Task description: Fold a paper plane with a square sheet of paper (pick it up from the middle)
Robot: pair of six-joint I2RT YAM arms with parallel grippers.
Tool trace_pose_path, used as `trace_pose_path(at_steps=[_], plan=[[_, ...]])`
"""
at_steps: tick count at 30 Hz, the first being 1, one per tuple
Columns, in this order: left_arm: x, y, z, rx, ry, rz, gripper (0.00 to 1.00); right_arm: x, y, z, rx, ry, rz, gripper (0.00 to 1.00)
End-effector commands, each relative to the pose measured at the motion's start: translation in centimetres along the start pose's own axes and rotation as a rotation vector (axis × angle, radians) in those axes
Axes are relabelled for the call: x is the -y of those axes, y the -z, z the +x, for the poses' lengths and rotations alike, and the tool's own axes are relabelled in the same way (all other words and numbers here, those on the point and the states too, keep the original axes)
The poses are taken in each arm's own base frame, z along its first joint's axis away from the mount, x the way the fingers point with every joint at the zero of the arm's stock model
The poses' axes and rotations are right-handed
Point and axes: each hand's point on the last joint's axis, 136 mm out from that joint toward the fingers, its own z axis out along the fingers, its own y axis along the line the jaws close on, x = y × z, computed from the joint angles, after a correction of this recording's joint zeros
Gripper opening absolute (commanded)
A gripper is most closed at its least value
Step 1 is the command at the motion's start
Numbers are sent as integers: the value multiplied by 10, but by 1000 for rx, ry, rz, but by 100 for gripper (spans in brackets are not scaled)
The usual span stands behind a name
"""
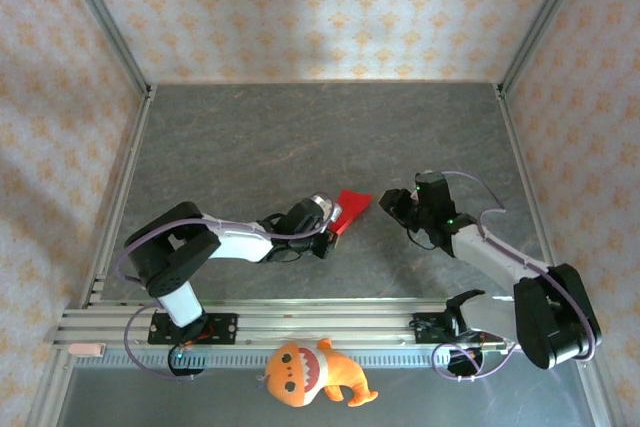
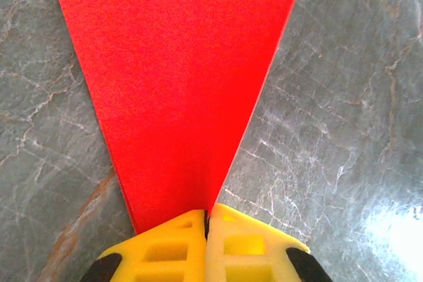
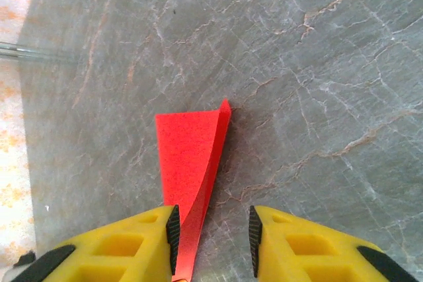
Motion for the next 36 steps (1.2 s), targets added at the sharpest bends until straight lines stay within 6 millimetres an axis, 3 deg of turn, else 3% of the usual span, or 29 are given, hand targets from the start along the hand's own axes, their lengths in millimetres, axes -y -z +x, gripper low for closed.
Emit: trace_pose_path(at_steps=[1, 10, 18, 23, 36], plan=[[8, -4, 7, -18, 60, 100, 0, -21, 7, -8, 47, 35, -109, 35], [16, -11, 9, -60, 203, 288, 0, -44, 5, 20, -88, 43, -298, 33], [21, -9, 3, -18, 309, 366, 0, -43, 2, 47, -177, 89, -363, 16], [19, -12, 7, -30, 348, 361, 0, -43, -11, 64, -250, 107, -353, 9], [14, -15, 16, -45, 442, 357, 0, -53, -40, 60, -280, 83, -377, 5]])
